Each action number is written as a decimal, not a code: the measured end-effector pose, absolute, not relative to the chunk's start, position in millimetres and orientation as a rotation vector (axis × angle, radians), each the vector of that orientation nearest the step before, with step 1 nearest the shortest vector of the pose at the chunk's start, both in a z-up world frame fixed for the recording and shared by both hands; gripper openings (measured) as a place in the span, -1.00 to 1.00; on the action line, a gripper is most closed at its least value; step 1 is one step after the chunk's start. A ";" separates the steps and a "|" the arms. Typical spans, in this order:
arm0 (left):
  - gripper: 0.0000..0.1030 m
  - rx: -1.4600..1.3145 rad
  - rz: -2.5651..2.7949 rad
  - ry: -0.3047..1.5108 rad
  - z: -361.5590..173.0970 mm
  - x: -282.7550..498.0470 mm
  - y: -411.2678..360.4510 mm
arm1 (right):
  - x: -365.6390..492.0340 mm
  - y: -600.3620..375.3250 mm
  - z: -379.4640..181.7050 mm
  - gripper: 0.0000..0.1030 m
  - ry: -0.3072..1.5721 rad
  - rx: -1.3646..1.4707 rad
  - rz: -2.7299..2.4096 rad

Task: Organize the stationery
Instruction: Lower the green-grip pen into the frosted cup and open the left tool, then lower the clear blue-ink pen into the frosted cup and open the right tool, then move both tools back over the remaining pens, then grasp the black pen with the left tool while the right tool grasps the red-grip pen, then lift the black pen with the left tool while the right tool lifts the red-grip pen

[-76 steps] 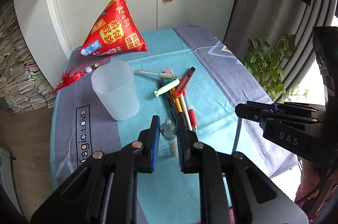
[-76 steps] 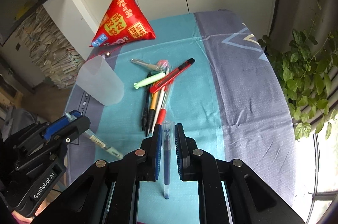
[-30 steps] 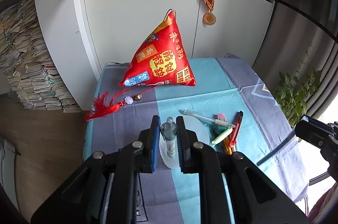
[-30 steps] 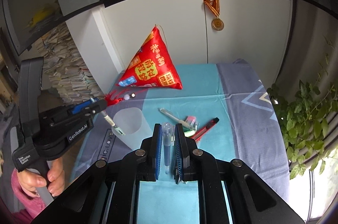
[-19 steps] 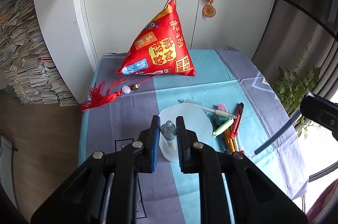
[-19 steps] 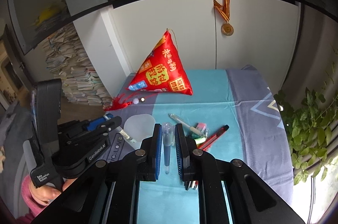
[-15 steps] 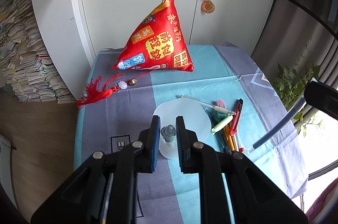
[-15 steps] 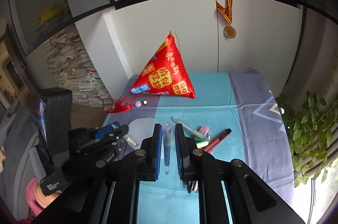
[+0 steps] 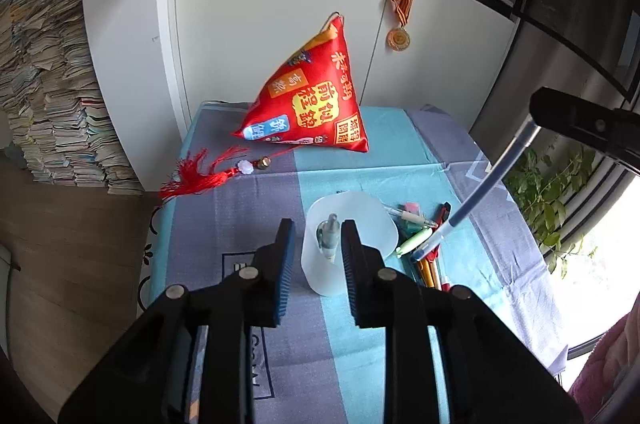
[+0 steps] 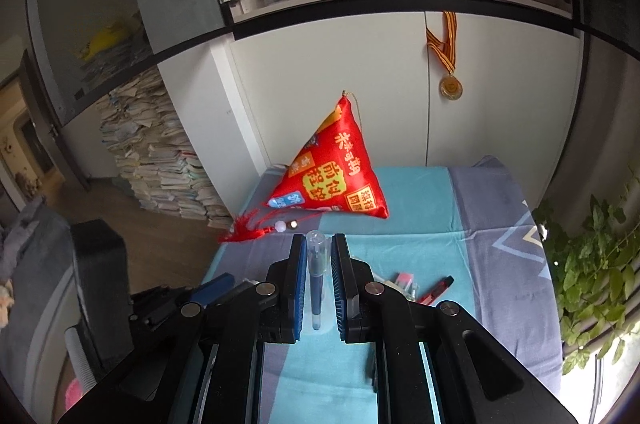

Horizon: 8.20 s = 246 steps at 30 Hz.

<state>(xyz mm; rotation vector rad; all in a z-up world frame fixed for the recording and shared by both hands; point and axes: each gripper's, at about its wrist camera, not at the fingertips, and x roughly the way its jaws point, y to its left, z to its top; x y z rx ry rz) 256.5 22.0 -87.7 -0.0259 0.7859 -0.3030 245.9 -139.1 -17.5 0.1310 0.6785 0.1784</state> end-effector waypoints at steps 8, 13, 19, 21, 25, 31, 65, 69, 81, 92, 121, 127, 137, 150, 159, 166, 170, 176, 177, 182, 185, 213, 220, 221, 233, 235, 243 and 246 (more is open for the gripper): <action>-0.45 -0.040 -0.214 0.779 -90.1 240.7 50.6 | 268.5 -117.9 -27.2 -0.74 0.671 0.123 0.214; -0.45 -0.050 -0.191 0.816 -102.4 241.0 57.1 | 281.0 -101.1 -49.4 -0.74 0.710 0.070 0.202; -0.45 -0.049 -0.201 0.839 -110.2 242.0 54.6 | 294.0 -92.8 -77.9 -0.74 0.806 0.046 0.205; -0.45 -0.044 -0.207 0.843 -111.6 242.3 52.5 | 296.8 -93.7 -84.7 -0.74 0.832 0.057 0.207; -0.45 -0.038 -0.216 0.853 -113.8 244.5 50.9 | 299.8 -94.4 -94.2 -0.74 0.867 0.069 0.204; -0.45 -0.034 -0.225 0.857 -116.3 244.8 48.9 | 301.6 -93.0 -100.6 -0.74 0.889 0.066 0.200; -0.42 0.069 -0.393 0.891 -132.1 226.4 -21.9 | 266.1 -194.7 -134.4 -0.61 0.995 0.156 0.010; -0.43 0.080 -0.442 0.925 -142.2 225.5 -42.6 | 262.6 -211.4 -154.9 -0.61 1.051 0.171 -0.021; -0.44 0.130 -0.493 1.034 -181.2 241.5 -104.1 | 249.9 -254.7 -176.4 -0.61 1.081 0.235 -0.040; -0.49 0.153 -0.424 1.100 -208.6 270.0 -118.8 | 256.7 -266.8 -189.7 -0.61 1.103 0.254 -0.020; -0.74 0.204 -0.442 1.085 -217.8 279.7 -114.6 | 299.7 -231.8 -221.1 -0.61 1.208 0.178 -0.004; -0.74 0.205 -0.442 1.083 -217.8 277.7 -113.5 | 303.9 -220.1 -223.2 -0.61 1.195 0.117 -0.030; -0.75 0.207 -0.452 1.085 -219.2 269.0 -104.4 | 304.6 -233.6 -223.7 -0.61 1.182 0.150 -0.053; -0.75 0.181 -0.452 1.095 -217.8 258.4 -91.5 | 300.6 -249.1 -220.5 -0.61 1.228 0.340 0.017; -0.75 0.171 -0.454 1.096 -217.0 255.3 -84.3 | 305.6 -229.7 -218.4 -0.48 1.237 0.327 0.042; -0.75 0.167 -0.460 1.094 -216.7 254.5 -83.3 | 306.2 -222.2 -221.3 -0.48 1.239 0.253 -0.007; -0.75 0.165 -0.458 1.091 -216.7 255.6 -83.9 | 308.6 -217.2 -221.6 -0.48 1.238 0.205 -0.021; -0.75 0.179 -0.462 1.080 -216.2 254.0 -86.2 | 312.4 -198.1 -222.7 -0.72 1.210 0.066 -0.053; -0.75 0.178 -0.467 1.083 -216.0 252.7 -85.0 | 311.4 -199.8 -222.7 -0.73 1.215 0.075 -0.046; -0.75 0.182 -0.488 1.100 -213.8 240.9 -72.5 | 294.8 -210.5 -221.7 -0.80 1.253 0.097 0.025; -0.75 0.178 -0.507 1.116 -211.7 229.4 -63.7 | 276.4 -215.0 -221.7 -0.80 1.266 0.079 0.061; -0.77 0.181 -0.497 0.924 -159.4 171.1 -40.5 | 207.3 -215.2 -214.9 -0.77 1.220 0.068 0.093; -0.27 0.211 -0.464 1.008 -197.3 154.5 -28.9 | 229.9 -208.8 -220.4 -0.54 1.239 0.044 0.082; -0.27 0.212 -0.463 1.018 -201.1 151.4 -26.7 | 233.1 -208.1 -221.9 -0.54 1.243 0.045 0.079; -0.73 0.223 -0.466 1.035 -220.0 148.7 -31.7 | 247.5 -189.0 -226.4 -0.72 1.206 -0.041 0.046; -0.75 0.201 -0.469 1.040 -218.2 152.6 -29.4 | 246.8 -189.8 -225.4 -0.72 1.203 -0.032 0.045; -0.75 0.172 -0.471 0.910 -173.9 153.1 -22.1 | 228.5 -203.9 -190.3 -0.72 1.120 0.040 0.053; -0.75 0.158 -0.467 0.848 -154.8 157.3 -20.2 | 220.0 -204.4 -174.0 -0.72 1.078 0.051 0.065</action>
